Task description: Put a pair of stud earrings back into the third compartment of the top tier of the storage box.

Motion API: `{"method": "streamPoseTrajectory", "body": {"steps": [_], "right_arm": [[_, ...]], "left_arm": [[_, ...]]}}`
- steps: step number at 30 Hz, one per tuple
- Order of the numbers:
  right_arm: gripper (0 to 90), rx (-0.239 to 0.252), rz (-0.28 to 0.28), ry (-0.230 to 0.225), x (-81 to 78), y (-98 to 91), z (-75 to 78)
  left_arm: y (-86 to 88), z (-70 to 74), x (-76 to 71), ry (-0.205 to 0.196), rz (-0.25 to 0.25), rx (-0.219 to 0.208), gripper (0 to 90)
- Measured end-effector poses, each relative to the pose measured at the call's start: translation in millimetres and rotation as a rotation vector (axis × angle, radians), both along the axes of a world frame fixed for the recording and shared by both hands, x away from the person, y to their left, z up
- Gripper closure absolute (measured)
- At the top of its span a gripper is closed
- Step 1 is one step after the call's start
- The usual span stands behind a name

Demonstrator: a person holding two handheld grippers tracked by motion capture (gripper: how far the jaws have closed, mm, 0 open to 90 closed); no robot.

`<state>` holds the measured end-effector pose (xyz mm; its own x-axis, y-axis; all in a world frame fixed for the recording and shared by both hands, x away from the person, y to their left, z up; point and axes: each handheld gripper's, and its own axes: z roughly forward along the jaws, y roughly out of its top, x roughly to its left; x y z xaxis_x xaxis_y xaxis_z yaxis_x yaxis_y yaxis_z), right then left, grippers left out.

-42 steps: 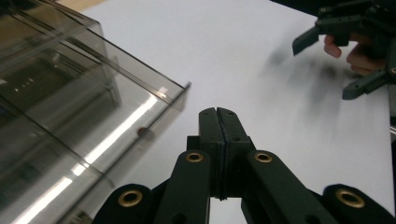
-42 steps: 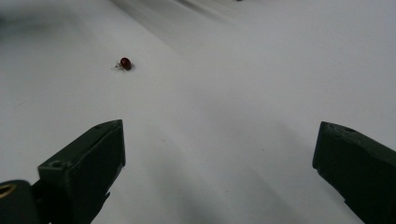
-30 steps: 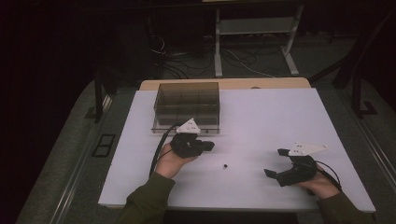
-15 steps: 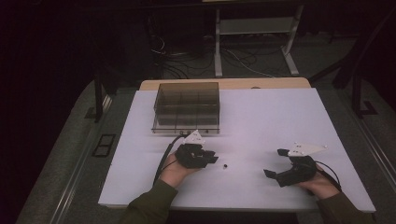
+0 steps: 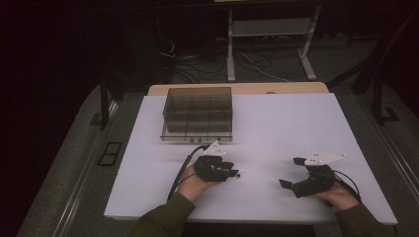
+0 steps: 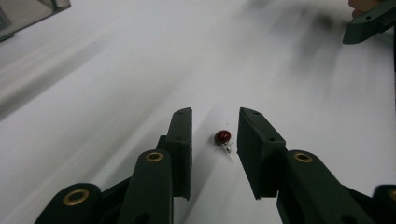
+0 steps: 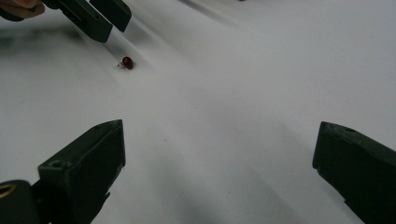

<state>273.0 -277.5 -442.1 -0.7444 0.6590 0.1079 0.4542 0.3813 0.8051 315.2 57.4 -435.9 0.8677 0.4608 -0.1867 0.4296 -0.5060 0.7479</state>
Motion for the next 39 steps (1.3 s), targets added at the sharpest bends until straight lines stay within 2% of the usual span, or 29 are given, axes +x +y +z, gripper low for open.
{"method": "streamPoseTrajectory", "body": {"steps": [12, 18, 31, 34, 39], "right_arm": [[1.9, 0.000, -0.001, 0.000, 0.1, 0.4, -0.4], [1.9, 0.001, -0.004, 0.002, 0.1, 0.4, -0.5], [1.9, -0.001, -0.003, 0.004, 0.2, 0.8, -1.0], [1.9, -0.003, -0.002, 0.004, 0.4, 0.9, -1.2], [1.9, -0.002, -0.003, 0.006, 0.3, 0.9, -1.2]], "left_arm": [[-12.9, -8.8, -0.7, -0.005, 0.002, 0.023, 64.9], [-18.5, -11.4, -1.7, -0.009, -0.009, 0.031, 68.2], [-22.2, -16.2, -3.0, -0.017, -0.022, 0.068, 76.5], [-21.2, -16.9, -1.7, -0.012, -0.025, 0.062, 78.4], [-21.8, -16.6, -2.4, -0.026, -0.030, 0.069, 78.8]]}}
